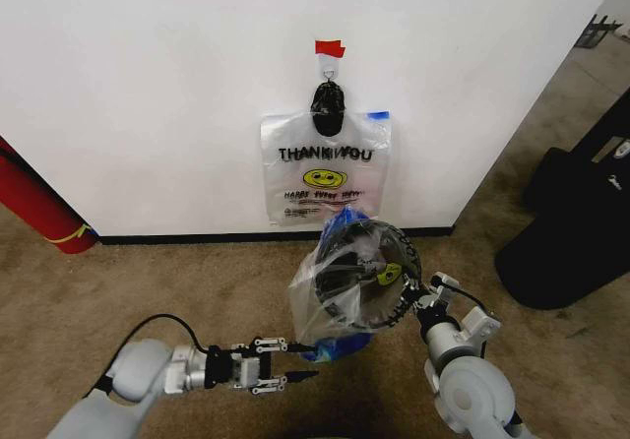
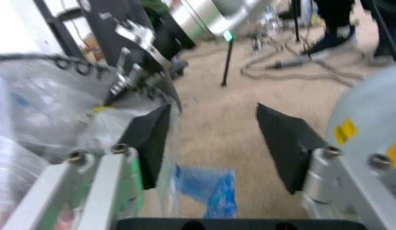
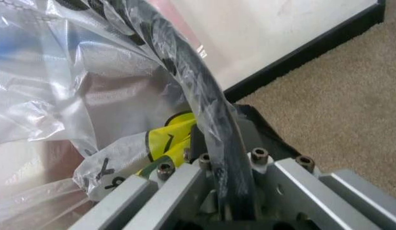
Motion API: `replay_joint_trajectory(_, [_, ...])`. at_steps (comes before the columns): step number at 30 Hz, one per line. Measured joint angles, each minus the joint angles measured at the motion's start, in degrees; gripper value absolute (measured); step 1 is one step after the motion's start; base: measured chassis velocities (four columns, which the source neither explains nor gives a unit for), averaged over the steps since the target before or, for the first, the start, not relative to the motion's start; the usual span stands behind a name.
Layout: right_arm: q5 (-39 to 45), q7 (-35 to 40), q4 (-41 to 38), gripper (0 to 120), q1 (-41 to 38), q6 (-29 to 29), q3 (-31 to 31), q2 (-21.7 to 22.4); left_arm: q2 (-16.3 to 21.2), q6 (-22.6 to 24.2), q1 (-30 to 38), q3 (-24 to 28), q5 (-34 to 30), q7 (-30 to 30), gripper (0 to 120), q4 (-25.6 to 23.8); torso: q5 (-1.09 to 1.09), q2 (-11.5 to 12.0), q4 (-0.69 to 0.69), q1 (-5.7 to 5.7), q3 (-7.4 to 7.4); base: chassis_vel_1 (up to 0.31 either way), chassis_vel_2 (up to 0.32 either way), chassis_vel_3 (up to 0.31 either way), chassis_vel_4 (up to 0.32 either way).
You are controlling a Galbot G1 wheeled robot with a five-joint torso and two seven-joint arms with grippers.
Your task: Pick up the garbage bag from the wall and place it over the trash bin.
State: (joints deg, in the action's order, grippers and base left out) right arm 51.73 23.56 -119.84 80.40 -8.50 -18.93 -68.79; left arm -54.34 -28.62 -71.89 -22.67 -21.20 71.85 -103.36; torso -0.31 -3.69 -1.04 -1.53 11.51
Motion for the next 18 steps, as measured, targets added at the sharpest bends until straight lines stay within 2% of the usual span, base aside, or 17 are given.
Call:
replay_joint_trajectory(1, [0.0,0.0,0.0,0,0.0,0.0,0.0,0.0,0.0,0.4,0.2,-0.1,-1.0,0.1,63,0.0,0.00,0.0,0.00,0.00,0.00,0.000,0.000,0.000,0.000])
replay_joint_trajectory(2, [-0.6,-0.4,0.0,0,0.1,0.1,0.0,-0.1,0.1,1.1,0.8,-0.1,-4.0,-2.6,72,0.1,0.00,0.0,0.00,0.00,0.00,0.000,0.000,0.000,0.000])
replay_joint_trajectory(3, [-1.1,-0.7,0.0,0,0.2,0.2,0.1,-0.1,0.2,1.1,0.9,0.1,-4.7,-4.8,73,0.0,0.00,0.0,0.00,0.00,0.00,0.000,0.000,0.000,0.000])
replay_joint_trajectory(5, [-2.9,-2.1,0.2,0,0.6,1.0,0.4,-0.1,0.5,1.7,0.9,1.9,-7.4,-14.4,84,-1.0,0.00,0.0,0.00,0.00,0.00,0.000,0.000,0.000,0.000])
replay_joint_trajectory(7, [-3.4,-2.5,0.4,0,0.7,1.3,0.4,-0.1,0.6,2.1,0.8,2.3,-8.0,-16.3,85,-1.4,0.00,0.0,0.00,0.00,0.00,0.000,0.000,0.000,0.000])
replay_joint_trajectory(8, [-4.8,-3.9,0.8,0,1.0,2.3,0.6,-0.1,0.7,3.4,0.4,3.5,-9.5,-22.3,90,-2.7,0.01,0.0,0.00,0.00,0.00,0.000,0.000,0.000,0.000])
replay_joint_trajectory(9, [-5.3,-4.5,0.9,0,1.0,2.7,0.7,-0.1,0.6,3.9,0.3,3.9,-10.0,-24.1,91,-3.1,0.00,0.0,0.00,0.00,0.00,0.000,0.000,0.000,0.000])
replay_joint_trajectory(10, [-7.3,-6.7,1.4,0,1.4,4.5,0.9,-0.1,0.4,6.7,0.0,5.0,-11.9,-31.1,96,-4.8,0.00,0.0,0.00,0.00,0.00,0.000,0.000,0.000,0.000])
replay_joint_trajectory(12, [-8.6,-8.6,1.5,0,1.7,5.8,1.2,0.0,0.0,10.3,-0.2,6.2,-14.4,-37.7,96,-6.5,0.01,0.0,0.00,0.00,0.00,0.000,0.000,0.000,0.000])
replay_joint_trajectory(15, [-8.8,-9.0,1.5,0,1.8,6.1,1.3,0.0,-0.3,12.7,-0.2,6.7,-15.8,-40.8,96,-7.5,-0.01,0.0,0.00,0.00,0.00,0.000,0.000,0.000,0.000])
replay_joint_trajectory(16, [-9.1,-9.2,1.5,0,1.9,6.3,1.4,0.0,-0.5,16.5,-0.4,7.2,-17.9,-44.3,93,-8.9,0.02,0.0,0.00,0.00,0.00,0.000,0.000,0.000,0.000])
replay_joint_trajectory(18, [-9.2,-9.3,1.3,0,2.0,6.3,1.5,0.1,-0.5,20.3,-0.5,7.5,-20.5,-46.3,88,-10.3,0.00,0.0,0.00,0.00,0.00,0.000,0.000,0.000,0.000])
